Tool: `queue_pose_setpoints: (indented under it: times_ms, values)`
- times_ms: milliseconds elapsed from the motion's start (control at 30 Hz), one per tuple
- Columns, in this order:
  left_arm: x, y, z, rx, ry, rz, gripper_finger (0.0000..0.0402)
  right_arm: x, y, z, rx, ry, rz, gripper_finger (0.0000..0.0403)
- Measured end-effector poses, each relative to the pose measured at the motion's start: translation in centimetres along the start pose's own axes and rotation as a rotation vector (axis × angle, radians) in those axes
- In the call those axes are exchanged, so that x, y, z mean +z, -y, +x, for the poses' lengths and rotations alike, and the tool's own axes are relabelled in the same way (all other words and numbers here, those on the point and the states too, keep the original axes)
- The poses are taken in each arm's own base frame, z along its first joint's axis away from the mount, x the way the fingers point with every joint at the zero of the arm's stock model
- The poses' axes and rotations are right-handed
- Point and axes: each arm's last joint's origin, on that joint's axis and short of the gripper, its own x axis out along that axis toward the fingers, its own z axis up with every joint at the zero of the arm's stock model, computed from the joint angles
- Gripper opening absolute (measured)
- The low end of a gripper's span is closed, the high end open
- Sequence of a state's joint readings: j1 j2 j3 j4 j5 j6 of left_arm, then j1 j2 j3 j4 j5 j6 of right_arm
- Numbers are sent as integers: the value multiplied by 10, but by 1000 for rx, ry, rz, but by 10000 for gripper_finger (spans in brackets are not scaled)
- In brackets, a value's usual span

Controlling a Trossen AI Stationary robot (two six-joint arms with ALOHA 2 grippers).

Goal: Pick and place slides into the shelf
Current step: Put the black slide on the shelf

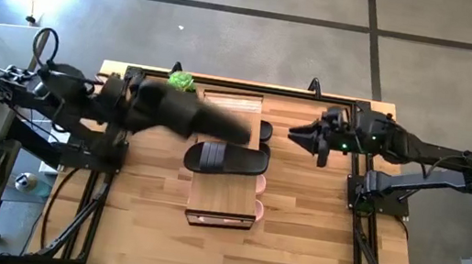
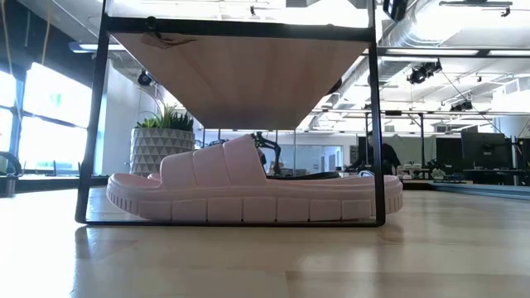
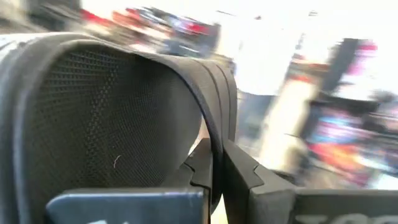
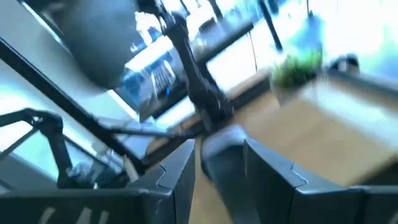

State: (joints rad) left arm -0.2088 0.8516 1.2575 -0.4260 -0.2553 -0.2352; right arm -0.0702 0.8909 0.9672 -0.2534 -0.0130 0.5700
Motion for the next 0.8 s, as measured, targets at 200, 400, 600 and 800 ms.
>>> queue_pose_setpoints:
  times_ms: [200, 400, 600, 800]
  values:
    - [-6, -3, 25, 297, 53, 125, 2, 14, -11, -2, -12, 210, -220, 126]
    - [-7, -5, 53, 390, 106, 171, 2, 21, -13, 10, -82, 333, -347, 126]
    - [-9, -21, 68, 349, 87, 127, 1, 20, -7, 29, -29, 292, -372, 126]
    - [-9, -30, 73, 298, 75, 88, 1, 20, -1, 36, -31, 269, -375, 126]
